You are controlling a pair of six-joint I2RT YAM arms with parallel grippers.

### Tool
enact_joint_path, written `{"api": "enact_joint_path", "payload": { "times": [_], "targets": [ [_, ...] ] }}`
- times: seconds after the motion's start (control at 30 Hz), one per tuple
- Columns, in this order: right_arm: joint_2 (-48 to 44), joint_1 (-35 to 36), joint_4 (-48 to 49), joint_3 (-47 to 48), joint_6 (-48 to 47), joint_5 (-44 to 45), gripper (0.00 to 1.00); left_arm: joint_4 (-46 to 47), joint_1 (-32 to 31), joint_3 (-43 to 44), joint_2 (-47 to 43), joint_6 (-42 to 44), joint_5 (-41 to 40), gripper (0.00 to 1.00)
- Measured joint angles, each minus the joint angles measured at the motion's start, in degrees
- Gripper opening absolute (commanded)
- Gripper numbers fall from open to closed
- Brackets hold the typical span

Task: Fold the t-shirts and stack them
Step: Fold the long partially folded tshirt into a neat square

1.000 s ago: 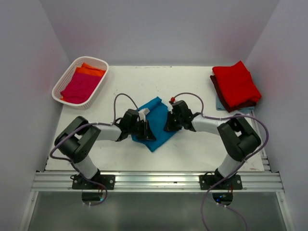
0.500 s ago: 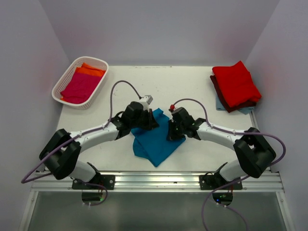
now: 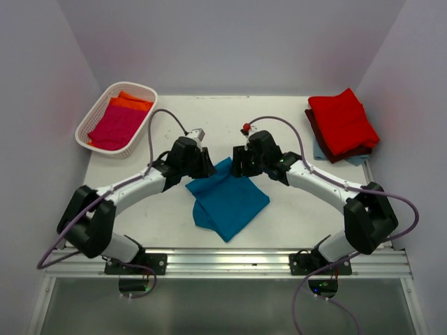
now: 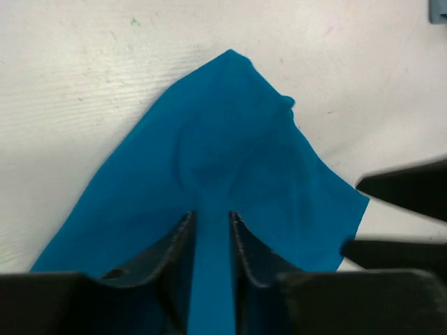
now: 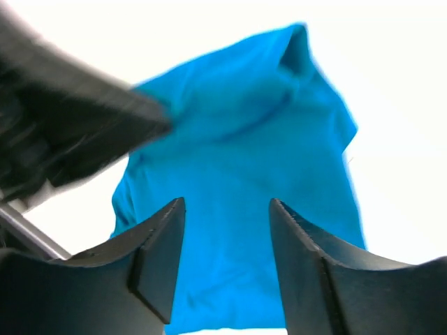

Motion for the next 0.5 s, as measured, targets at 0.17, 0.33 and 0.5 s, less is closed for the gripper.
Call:
{"api": "enact_joint_path", "payload": {
  "times": [0.17,0.33,0.5],
  "targets": [
    [3.5,-4.5,0.8,3.2,-1.1,-1.6,0.49,-2.6,0.0,-2.7,-13.7,-0.5,-4.0,0.46],
    [9.3,-6.8,3.1,3.8,-0.6,-5.2,0.32,-1.7,0.0,-3.2,-16.9,-0.9,-2.5,0.46],
    [13.3,-6.4,4.3,4.6,-0.1,-8.5,0.42,-1.6,-0.1,-3.7,-12.4,-1.3,0.5,0.44]
  ]
}}
